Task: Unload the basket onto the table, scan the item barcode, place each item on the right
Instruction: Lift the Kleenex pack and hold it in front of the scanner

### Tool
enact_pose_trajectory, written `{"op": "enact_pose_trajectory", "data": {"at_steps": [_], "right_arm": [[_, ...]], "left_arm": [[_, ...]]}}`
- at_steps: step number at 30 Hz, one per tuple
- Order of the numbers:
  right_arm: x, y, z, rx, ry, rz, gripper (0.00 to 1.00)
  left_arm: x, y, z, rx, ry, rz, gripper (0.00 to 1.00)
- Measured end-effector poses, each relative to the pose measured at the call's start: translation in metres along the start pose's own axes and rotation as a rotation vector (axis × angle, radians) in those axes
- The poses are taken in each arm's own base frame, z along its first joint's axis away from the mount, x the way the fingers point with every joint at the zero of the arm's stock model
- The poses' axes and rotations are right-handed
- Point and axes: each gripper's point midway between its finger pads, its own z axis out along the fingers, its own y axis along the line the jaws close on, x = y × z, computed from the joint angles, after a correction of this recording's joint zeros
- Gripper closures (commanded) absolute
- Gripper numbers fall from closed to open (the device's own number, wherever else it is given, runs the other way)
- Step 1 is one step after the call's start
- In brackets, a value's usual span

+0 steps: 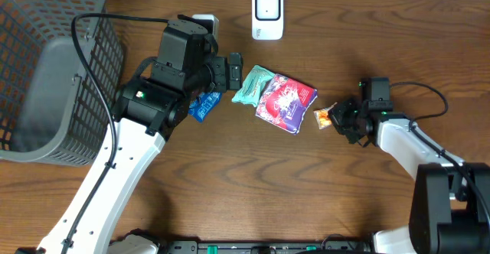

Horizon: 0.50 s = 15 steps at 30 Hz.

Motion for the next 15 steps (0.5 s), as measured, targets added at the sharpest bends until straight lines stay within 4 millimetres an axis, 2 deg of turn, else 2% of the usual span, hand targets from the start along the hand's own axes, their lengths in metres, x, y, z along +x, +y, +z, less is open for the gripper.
{"op": "enact_pose_trajectory", "data": {"at_steps": [4, 9, 12, 15], "right_arm": [[-0.005, 0.021, -0.024, -0.076, -0.052, -0.170, 0.99], [-0.007, 0.056, -0.073, -0.211, -0.156, -0.487, 0.99], [0.007, 0.071, -0.095, -0.294, -0.164, -0.703, 0.99], [0.031, 0.084, -0.109, -0.413, -0.115, -0.904, 0.99]], "left_arm": [[0.000, 0.000, 0.000, 0.000, 0.000, 0.000, 0.02], [0.000, 0.000, 0.000, 0.000, 0.000, 0.000, 0.02], [0.000, 0.000, 0.000, 0.000, 0.000, 0.000, 0.02], [0.000, 0.000, 0.000, 0.000, 0.000, 0.000, 0.02]]}}
